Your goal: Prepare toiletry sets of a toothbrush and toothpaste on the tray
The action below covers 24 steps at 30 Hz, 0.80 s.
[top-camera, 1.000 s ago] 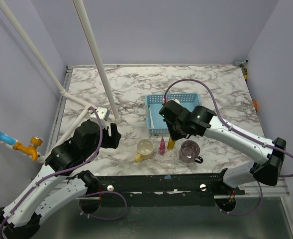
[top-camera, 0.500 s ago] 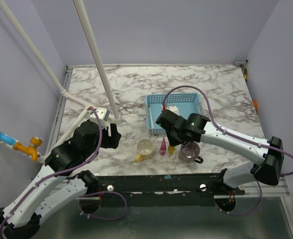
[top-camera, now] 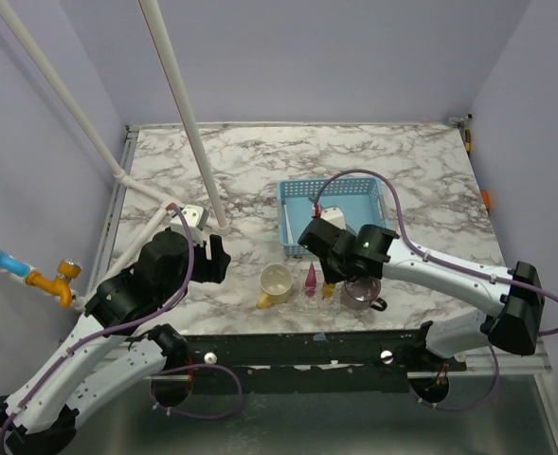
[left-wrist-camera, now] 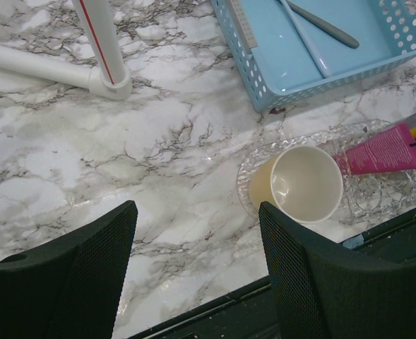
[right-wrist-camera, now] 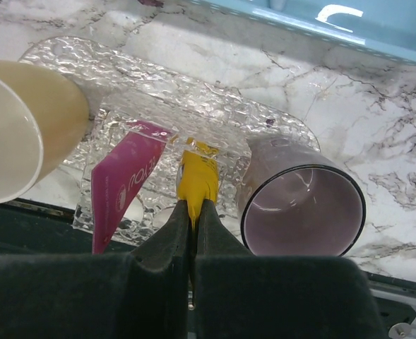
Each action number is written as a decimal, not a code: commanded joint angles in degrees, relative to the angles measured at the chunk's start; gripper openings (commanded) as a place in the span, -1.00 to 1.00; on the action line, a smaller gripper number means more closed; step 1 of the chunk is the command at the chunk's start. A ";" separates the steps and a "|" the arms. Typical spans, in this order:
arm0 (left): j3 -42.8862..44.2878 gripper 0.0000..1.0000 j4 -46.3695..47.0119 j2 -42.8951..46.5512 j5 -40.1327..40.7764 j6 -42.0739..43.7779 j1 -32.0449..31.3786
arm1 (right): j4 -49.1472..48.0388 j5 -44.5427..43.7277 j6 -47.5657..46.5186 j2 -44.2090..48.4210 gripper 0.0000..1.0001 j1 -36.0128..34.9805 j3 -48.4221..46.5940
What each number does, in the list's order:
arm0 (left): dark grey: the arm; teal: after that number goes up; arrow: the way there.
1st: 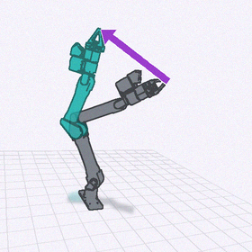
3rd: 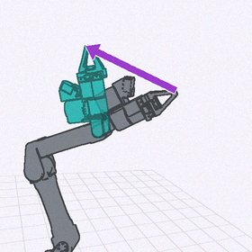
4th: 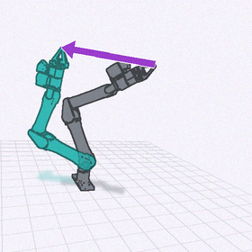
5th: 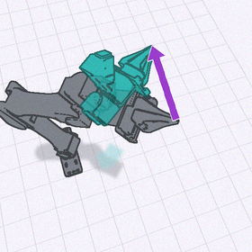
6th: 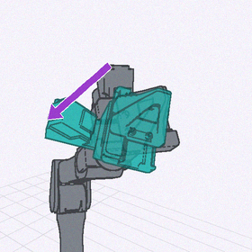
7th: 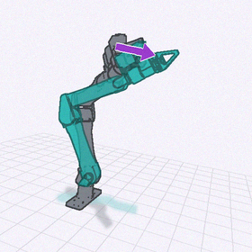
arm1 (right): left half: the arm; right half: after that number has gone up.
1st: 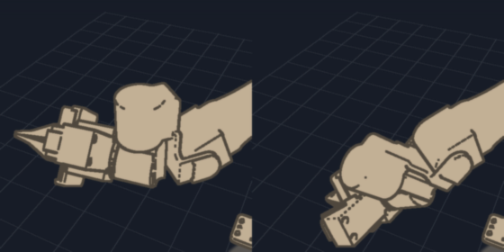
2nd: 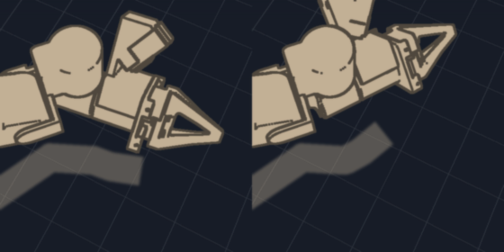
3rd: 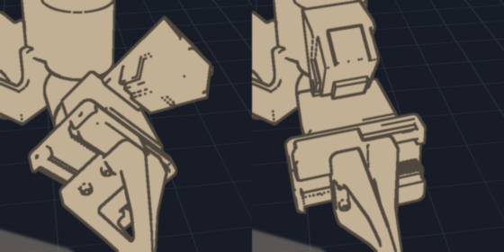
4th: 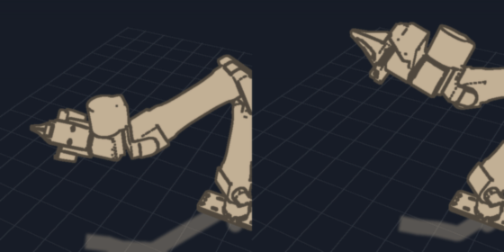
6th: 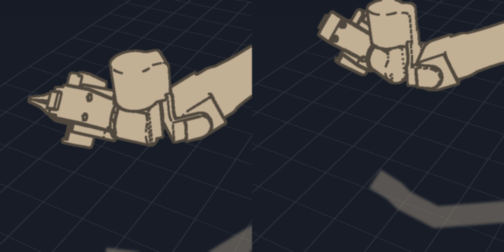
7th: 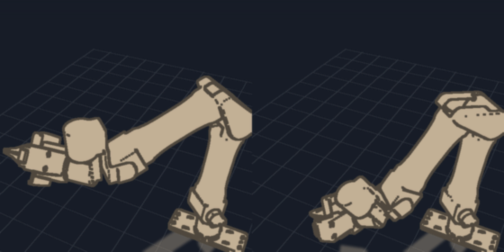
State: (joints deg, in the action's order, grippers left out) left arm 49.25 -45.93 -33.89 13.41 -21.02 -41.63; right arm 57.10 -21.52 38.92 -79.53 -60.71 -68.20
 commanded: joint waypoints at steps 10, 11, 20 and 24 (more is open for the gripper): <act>-0.65 0.40 0.76 0.28 -0.53 -0.52 0.31 | -4.88 -3.39 2.47 2.82 -0.99 -0.65 3.78; -0.65 0.41 0.76 0.26 -0.64 -0.52 0.27 | -4.73 -3.40 2.55 2.59 -0.99 -0.64 3.85; -0.62 0.41 0.75 0.31 -0.67 -0.43 0.25 | -4.83 -3.13 2.46 1.18 -0.99 -0.68 4.12; -0.65 0.40 0.76 0.27 -0.71 -0.43 0.32 | -5.17 -2.51 2.50 0.75 -0.88 -0.66 4.30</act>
State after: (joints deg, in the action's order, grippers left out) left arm 49.25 -45.93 -33.87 13.41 -21.21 -41.63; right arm 53.54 -22.81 40.51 -78.08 -61.08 -64.40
